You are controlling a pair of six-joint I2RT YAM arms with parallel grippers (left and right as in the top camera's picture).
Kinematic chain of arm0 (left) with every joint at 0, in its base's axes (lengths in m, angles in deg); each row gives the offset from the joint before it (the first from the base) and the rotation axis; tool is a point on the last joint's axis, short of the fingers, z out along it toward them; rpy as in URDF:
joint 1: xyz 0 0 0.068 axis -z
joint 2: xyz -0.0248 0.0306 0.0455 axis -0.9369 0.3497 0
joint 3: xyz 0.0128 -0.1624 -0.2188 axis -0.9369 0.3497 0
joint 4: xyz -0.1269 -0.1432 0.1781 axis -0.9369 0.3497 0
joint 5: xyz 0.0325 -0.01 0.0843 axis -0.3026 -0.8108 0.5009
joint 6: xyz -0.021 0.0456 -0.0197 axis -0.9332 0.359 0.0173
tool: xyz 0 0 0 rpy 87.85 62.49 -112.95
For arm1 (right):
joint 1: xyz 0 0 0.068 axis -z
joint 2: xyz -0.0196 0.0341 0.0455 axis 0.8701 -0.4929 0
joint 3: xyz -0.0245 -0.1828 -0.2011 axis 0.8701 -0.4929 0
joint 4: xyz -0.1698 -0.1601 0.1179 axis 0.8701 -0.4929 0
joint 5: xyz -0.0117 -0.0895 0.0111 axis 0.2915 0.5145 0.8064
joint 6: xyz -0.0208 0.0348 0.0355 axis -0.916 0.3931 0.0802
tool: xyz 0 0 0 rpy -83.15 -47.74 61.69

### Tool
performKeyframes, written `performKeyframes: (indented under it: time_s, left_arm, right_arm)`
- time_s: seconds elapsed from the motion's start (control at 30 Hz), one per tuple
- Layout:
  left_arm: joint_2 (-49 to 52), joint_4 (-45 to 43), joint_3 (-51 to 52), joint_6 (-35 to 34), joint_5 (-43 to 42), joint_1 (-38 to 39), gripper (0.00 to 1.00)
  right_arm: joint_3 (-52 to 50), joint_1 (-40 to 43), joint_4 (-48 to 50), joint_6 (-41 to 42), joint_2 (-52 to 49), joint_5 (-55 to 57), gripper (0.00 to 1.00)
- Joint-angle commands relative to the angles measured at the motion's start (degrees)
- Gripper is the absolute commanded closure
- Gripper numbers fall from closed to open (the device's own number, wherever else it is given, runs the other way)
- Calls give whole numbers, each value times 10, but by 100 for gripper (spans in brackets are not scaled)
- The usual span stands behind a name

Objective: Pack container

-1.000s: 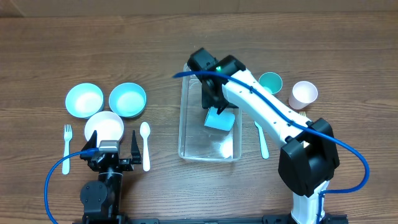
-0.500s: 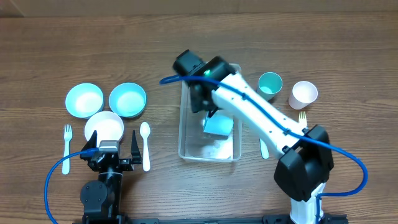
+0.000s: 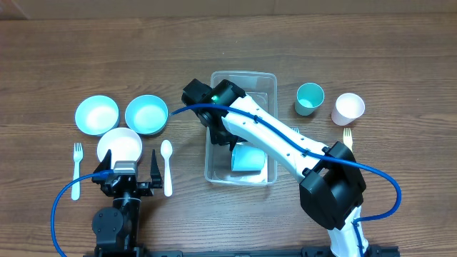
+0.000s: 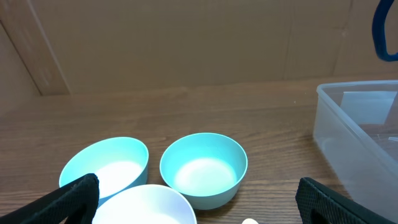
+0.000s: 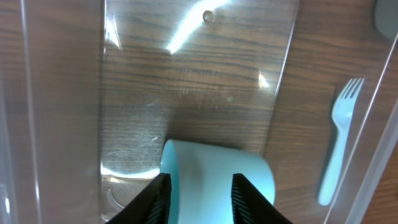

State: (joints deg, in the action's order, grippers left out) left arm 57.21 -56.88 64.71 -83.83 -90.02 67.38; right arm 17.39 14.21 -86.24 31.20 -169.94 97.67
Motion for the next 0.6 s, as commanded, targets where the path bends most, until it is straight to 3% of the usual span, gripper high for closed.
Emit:
performKeyframes:
  time_s: [0.0,0.57]
  left_arm:
    - [-5,-2,3,11,-8,-5,0]
    - [-5,-2,3,11,-8,-5,0]
  right_arm:
    - [3,-1,-15,18,3,12,61]
    - [-23,-74,-93,50,3,3,53]
